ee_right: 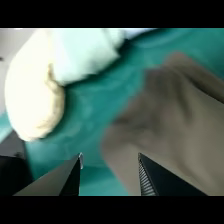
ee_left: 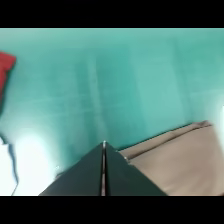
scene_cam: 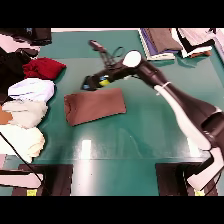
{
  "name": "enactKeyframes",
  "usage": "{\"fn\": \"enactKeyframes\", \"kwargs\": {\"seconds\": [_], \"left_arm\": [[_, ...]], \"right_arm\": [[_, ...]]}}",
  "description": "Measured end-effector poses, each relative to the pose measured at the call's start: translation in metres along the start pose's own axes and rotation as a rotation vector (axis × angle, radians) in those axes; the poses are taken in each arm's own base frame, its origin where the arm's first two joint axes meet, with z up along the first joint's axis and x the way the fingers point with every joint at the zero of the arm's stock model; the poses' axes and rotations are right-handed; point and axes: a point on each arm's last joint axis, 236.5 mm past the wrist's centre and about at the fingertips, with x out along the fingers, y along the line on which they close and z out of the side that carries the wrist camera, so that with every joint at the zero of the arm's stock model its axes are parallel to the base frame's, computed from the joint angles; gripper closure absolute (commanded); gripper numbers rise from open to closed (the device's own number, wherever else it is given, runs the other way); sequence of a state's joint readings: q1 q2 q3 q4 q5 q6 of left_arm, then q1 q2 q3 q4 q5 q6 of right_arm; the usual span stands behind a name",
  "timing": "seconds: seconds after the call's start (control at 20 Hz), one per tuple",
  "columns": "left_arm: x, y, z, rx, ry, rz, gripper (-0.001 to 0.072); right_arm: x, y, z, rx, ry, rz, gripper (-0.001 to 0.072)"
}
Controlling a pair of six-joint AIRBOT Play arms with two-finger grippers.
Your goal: Fold the shirts.
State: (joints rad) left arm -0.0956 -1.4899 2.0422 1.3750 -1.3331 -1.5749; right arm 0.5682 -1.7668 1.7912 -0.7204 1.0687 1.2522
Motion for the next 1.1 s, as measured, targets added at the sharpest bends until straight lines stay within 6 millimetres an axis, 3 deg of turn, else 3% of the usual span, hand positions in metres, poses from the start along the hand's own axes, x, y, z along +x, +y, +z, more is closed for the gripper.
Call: {"fn": "enactKeyframes", "kwargs": {"seconds": [0.05,0.1,0.15,0.3,0.4,0.6,0.7,0.85,1.0,1.05,1.1], "left_arm": [[0.001,-0.001,-0.002,-0.001,0.007,-0.005,0.0686],[0.002,-0.003,-0.004,-0.003,0.012,-0.013,0.0686],[0.005,-0.004,-0.007,-0.007,0.02,-0.02,0.0685],[0.009,-0.01,-0.006,-0.013,0.009,-0.045,0.0685],[0.011,-0.018,-0.006,-0.007,0.005,-0.065,0.0686],[0.013,-0.029,-0.005,0.009,-0.005,-0.093,0.0685],[0.013,-0.032,-0.005,0.015,-0.005,-0.101,0.0685],[0.013,-0.036,-0.005,0.02,-0.007,-0.111,0.0685],[0.013,-0.039,-0.005,0.021,-0.007,-0.124,0.0685],[0.013,-0.041,-0.005,0.019,-0.007,-0.131,0.0686],[0.012,-0.043,-0.005,0.018,-0.006,-0.139,0.0686]], "right_arm": [[-0.016,-0.027,-0.007,0.046,0.003,-0.053,0.0294],[-0.034,-0.054,-0.013,0.094,-0.001,-0.102,0.0166],[-0.05,-0.08,-0.023,0.145,0.002,-0.143,0.0134],[-0.088,-0.144,-0.059,0.309,0.016,-0.225,0.0134],[-0.098,-0.174,-0.091,0.404,0.048,-0.255,0.0134],[-0.08,-0.195,-0.124,0.523,0.084,-0.216,0.0134],[-0.06,-0.194,-0.128,0.544,0.1,-0.175,0.0134],[-0.019,-0.177,-0.117,0.546,0.112,-0.081,0.0144],[0.023,-0.159,-0.105,0.518,0.129,-0.009,0.0453],[0.035,-0.154,-0.102,0.496,0.134,-0.001,0.0669],[0.044,-0.15,-0.096,0.481,0.125,0.009,0.0694]]}}
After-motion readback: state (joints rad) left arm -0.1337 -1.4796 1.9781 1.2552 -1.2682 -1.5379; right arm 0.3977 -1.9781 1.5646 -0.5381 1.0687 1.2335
